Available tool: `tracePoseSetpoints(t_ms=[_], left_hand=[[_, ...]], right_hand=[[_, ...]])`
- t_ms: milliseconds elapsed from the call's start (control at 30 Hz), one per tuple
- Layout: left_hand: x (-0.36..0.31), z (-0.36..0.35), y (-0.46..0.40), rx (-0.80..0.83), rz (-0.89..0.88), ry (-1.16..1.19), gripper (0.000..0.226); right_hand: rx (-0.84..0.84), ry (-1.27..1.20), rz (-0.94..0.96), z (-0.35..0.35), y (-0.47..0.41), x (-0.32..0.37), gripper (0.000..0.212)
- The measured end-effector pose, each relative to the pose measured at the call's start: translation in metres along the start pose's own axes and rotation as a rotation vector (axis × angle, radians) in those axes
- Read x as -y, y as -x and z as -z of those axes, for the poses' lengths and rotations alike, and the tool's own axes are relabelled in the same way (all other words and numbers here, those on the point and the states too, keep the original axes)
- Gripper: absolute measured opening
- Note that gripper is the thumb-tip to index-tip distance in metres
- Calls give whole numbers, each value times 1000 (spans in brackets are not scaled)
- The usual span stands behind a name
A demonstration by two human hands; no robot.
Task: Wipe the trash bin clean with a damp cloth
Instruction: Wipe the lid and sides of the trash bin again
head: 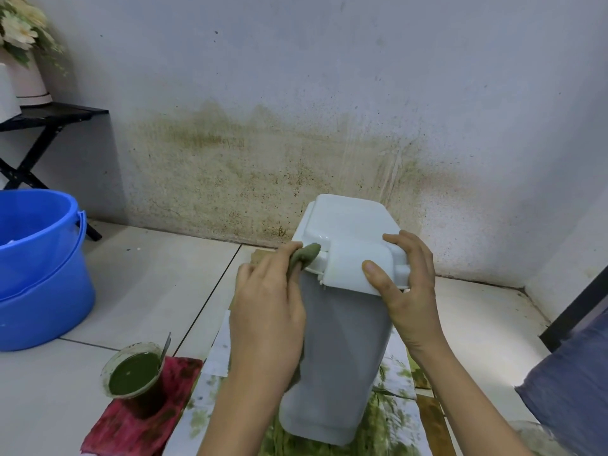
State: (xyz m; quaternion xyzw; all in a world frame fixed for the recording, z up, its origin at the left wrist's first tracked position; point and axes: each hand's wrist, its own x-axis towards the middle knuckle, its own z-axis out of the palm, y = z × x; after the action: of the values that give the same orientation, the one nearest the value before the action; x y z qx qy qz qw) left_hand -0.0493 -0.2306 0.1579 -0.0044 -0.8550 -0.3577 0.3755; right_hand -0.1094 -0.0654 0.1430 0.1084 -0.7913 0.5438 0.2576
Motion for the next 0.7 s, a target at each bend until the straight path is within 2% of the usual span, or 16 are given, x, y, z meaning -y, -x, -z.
tracePoseSetpoints(t_ms=[133, 233, 367, 467, 533, 600, 700], left_hand=[[-7, -19, 6, -43, -42, 35, 36], [6, -30, 22, -65, -46, 15, 48], [13, -27, 25, -55, -109, -196, 66], [26, -18, 25, -31, -33, -310, 60], [35, -14, 17, -111, 19, -219, 45], [35, -19, 3, -234, 5, 0, 33], [22, -51, -4, -243, 48, 309, 43]], right_hand=[[2, -4, -8, 0, -3, 1, 52], [-8, 1, 3, 1, -4, 0, 51], [-2, 5, -1, 0, 0, -1, 51], [-3, 10, -10, 0, -3, 1, 52], [-13, 10, -10, -2, -7, 3, 51], [-23, 3, -2, -3, -10, 3, 54], [-23, -1, -3, -6, -14, 1, 61]])
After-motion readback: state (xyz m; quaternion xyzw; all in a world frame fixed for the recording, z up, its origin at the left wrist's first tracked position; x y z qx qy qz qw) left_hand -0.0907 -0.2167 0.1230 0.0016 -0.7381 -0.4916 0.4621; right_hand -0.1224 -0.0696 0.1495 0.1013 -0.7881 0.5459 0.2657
